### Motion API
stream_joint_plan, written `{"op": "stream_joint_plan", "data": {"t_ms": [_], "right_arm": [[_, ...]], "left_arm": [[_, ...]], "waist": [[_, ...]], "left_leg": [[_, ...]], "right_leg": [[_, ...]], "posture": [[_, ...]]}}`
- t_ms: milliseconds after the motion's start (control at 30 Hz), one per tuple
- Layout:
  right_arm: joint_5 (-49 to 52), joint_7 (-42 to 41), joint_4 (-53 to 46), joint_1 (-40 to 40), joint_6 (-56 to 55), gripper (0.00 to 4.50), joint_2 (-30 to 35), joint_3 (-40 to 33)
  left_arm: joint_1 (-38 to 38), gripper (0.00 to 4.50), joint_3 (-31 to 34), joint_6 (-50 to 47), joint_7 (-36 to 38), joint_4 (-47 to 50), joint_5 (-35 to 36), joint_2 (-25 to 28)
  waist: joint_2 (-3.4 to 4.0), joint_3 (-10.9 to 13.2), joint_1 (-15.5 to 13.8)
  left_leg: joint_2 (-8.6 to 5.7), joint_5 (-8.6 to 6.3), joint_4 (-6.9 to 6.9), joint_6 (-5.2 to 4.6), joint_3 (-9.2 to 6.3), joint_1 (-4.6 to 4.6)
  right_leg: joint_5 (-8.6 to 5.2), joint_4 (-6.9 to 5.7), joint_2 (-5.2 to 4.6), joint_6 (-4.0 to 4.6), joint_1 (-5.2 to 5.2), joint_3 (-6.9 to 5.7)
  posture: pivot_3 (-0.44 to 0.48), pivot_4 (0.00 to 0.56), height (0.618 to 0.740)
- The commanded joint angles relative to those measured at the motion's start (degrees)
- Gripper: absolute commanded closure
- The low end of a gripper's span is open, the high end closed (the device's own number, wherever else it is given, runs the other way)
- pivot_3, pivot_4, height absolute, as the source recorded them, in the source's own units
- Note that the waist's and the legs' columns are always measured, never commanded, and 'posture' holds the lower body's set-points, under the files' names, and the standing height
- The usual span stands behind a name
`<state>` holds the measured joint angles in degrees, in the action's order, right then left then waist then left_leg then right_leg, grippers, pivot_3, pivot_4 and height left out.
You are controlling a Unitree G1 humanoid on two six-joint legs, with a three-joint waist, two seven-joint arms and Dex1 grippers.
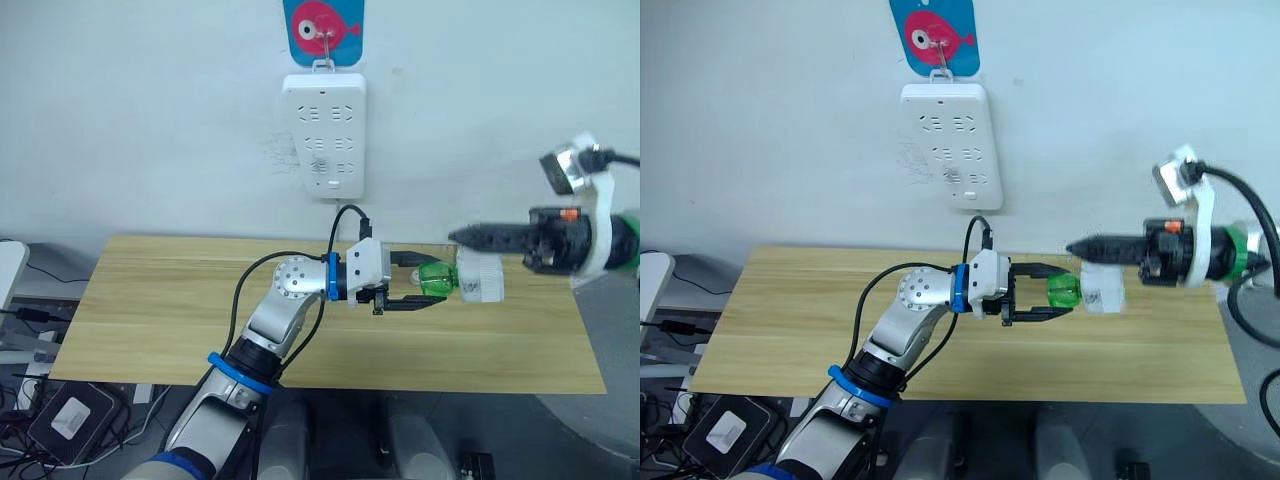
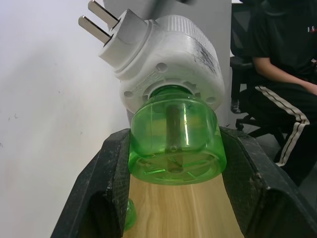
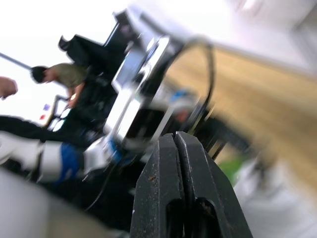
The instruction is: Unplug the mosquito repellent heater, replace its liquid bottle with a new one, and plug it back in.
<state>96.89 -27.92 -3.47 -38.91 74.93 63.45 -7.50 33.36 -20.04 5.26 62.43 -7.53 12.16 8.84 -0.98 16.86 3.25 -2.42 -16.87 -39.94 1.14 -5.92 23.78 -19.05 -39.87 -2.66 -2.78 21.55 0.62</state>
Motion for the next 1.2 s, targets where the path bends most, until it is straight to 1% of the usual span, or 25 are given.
{"op": "stream_joint_plan", "data": {"t_ms": [33,200,433,567,633,800,900,1033,1133,1200], "right_arm": [[-8.86,-6.52,0.01,-0.25,0.38,4.44,-0.02,1.58],[-21.14,-16.50,-3.79,5.22,-2.36,4.44,1.42,4.40],[-38.12,-21.22,-1.75,8.83,-11.60,4.44,-0.72,7.65],[-40.77,-22.55,-1.62,9.63,-11.59,4.44,-2.23,6.54],[-40.75,-23.28,-2.22,10.03,-10.64,4.44,-2.47,5.78],[-35.87,-25.84,-9.53,16.75,-5.49,4.44,-0.39,1.26],[-29.09,-24.72,-15.19,20.72,-0.71,4.44,-0.33,-3.83],[-20.04,-17.89,-16.55,19.49,3.52,4.44,-3.06,-7.70],[-14.25,-10.29,-13.62,15.70,4.31,4.44,-5.53,-8.29],[-12.29,-6.03,-10.97,12.78,4.17,4.44,-6.96,-8.06]], "left_arm": [[-0.47,2.25,-0.59,0.35,0.57,2.58,0.93,-0.25],[-0.63,2.25,-0.70,-0.18,0.48,3.29,1.02,-0.44],[-1.18,2.25,-0.55,-1.01,0.52,4.46,1.43,-0.19],[-1.32,2.25,-0.60,-1.37,0.37,4.88,1.72,-0.12],[-1.36,2.25,-0.54,-1.47,0.26,4.95,1.66,-0.09],[-0.46,2.25,0.16,-1.30,-2.92,2.95,-0.67,-0.28],[0.26,2.25,0.27,-0.93,-4.69,1.14,-2.53,0.09],[0.16,2.25,-0.31,-0.65,-4.50,0.48,-3.41,0.56],[-0.19,2.25,-0.80,-0.86,-3.67,0.71,-3.32,0.66],[-0.31,2.25,-1.10,-1.24,-3.11,1.03,-2.83,0.59]], "waist": [[0.01,-0.01,-0.14],[0.02,-0.01,-0.51],[0.06,-0.04,-0.46],[0.07,-0.04,-0.40],[0.07,-0.04,-0.38],[0.06,-0.04,-0.67],[0.05,-0.03,-0.91],[0.04,-0.03,-0.67],[0.05,-0.03,-0.49],[0.05,-0.03,-0.28]], "left_leg": [[0.00,0.00,0.03,0.01,0.01,0.01],[-0.05,0.01,0.03,0.02,0.06,0.17],[-0.05,0.03,-0.02,0.04,0.16,0.10],[-0.04,0.06,-0.03,0.07,0.20,0.08],[-0.04,0.06,-0.02,0.07,0.20,0.08],[-0.04,0.06,0.02,0.07,0.12,0.11],[-0.07,0.05,-0.01,0.05,0.16,0.12],[-0.06,0.05,-0.06,0.04,0.22,0.08],[-0.05,0.06,-0.05,-0.12,0.22,0.07],[-0.05,0.07,-0.06,-0.13,0.24,0.07]], "right_leg": [[0.00,0.00,0.00,0.00,0.03,0.02],[0.00,0.00,-0.06,0.00,0.19,0.02],[0.01,-0.11,-0.11,-0.01,0.23,0.06],[0.02,-0.12,-0.11,-0.01,0.24,0.07],[0.02,-0.12,-0.11,-0.01,0.24,0.06],[0.02,-0.11,-0.11,-0.01,0.24,-0.02],[0.02,-0.11,-0.14,-0.01,0.23,0.00],[0.12,-0.11,-0.14,-0.03,0.19,0.03],[0.16,-0.11,-0.14,-0.03,0.19,0.04],[0.18,-0.11,-0.14,-0.04,0.19,0.07]], "posture": [[-0.110,0.246,0.740],[-0.098,0.245,0.740],[-0.091,0.242,0.740],[-0.092,0.247,0.740],[-0.093,0.250,0.740],[-0.091,0.255,0.740],[-0.093,0.263,0.740],[-0.099,0.266,0.740],[-0.110,0.268,0.740],[-0.110,0.268,0.740]]}}
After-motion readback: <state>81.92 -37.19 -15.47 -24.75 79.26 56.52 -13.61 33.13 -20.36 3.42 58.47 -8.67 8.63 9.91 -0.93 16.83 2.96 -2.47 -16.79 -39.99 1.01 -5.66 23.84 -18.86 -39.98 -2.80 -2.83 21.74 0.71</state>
